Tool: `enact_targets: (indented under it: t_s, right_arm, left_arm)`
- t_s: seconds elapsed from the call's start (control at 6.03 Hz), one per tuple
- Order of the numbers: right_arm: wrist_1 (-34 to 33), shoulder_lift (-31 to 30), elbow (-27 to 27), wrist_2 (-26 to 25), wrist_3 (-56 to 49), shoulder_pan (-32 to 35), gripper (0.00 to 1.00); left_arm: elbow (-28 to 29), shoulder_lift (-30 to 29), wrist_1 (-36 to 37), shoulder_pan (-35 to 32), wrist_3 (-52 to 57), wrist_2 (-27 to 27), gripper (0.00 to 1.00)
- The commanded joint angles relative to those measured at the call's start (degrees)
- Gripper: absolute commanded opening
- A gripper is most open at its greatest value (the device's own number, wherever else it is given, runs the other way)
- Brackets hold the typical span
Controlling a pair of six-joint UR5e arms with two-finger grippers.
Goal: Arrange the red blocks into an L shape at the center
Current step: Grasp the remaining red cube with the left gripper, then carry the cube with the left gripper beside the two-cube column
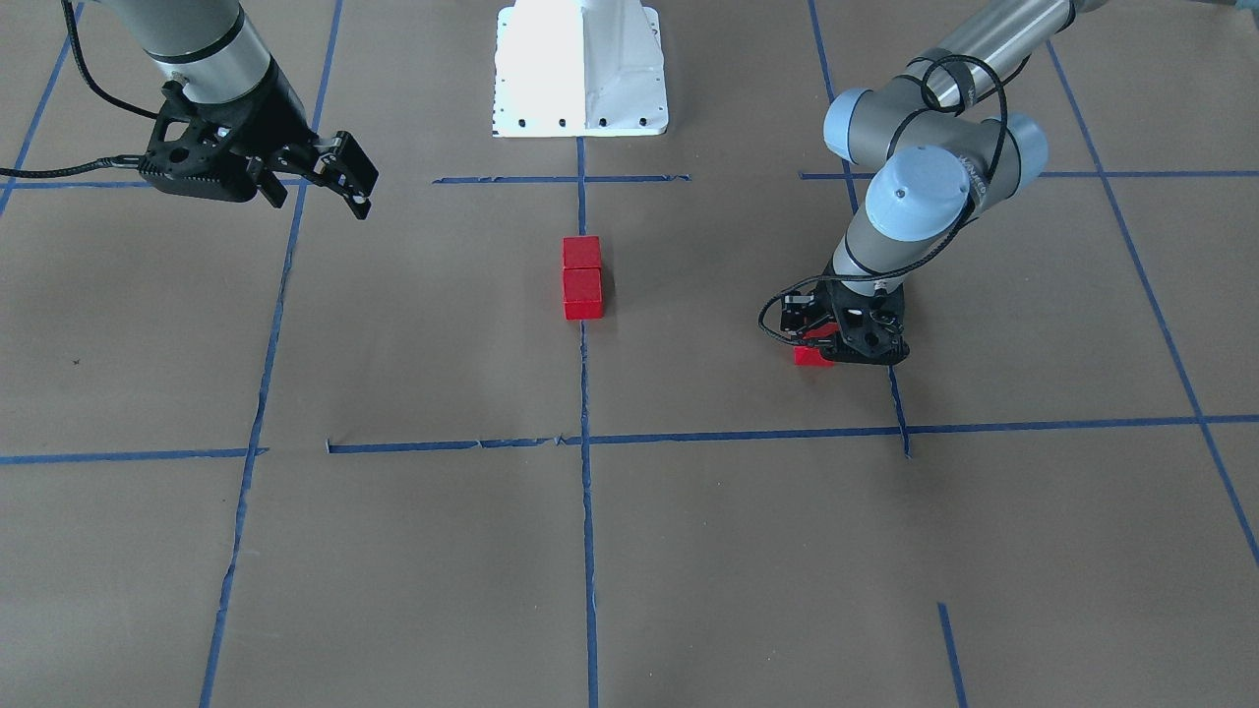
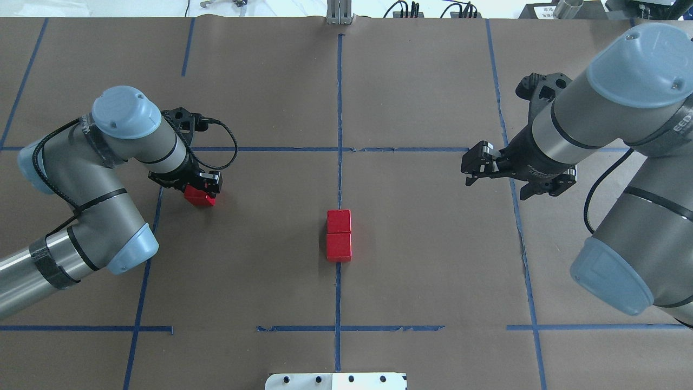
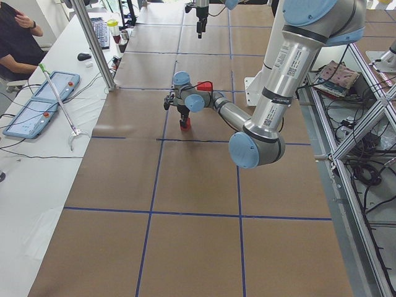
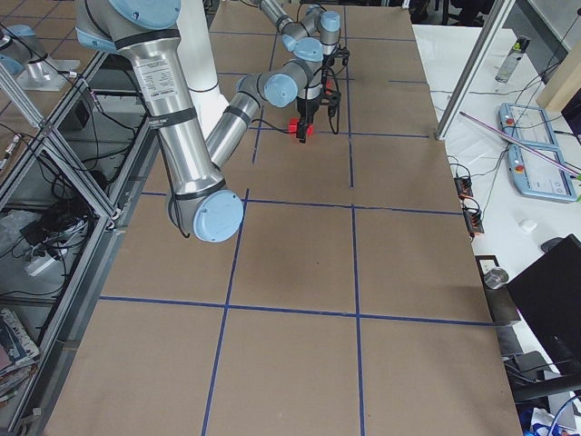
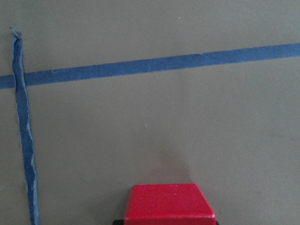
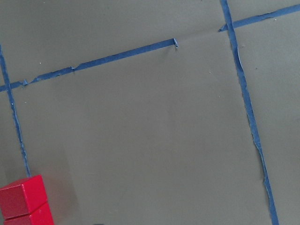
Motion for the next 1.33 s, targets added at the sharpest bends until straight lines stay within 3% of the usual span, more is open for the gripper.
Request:
enact_targets:
  t_s: [0.0, 0.5, 0.66, 0.99, 1.16]
  right_arm:
    - [0.1, 0.1, 0.2, 1.0, 0.1, 0.0, 1.00]
    - [0.1, 0.1, 0.4, 2.3, 0.2, 0.1, 1.00]
    - [0.1, 0.1, 0.4, 2.3, 0.2, 0.2, 1.00]
    - [0.1, -0.1, 0.3, 2.3, 0.1, 0.2, 1.00]
    - [0.1, -0.1, 0.3, 2.3, 0.1, 0.2, 1.00]
  left_arm:
    - [-0.7, -3.1, 0.8, 0.1, -3.9, 0.0, 0.00]
    - [-2.1, -9.8, 5.4, 1.3, -37.5, 2.5, 0.00]
    - [-3.2, -11.2, 8.6, 4.1, -46.2, 4.4, 0.00]
    - [-5.5, -11.6, 12.4, 10.3, -78.0, 10.8, 0.00]
    - [-5.3, -14.4, 17.2, 11.9, -83.8, 10.9, 0.00]
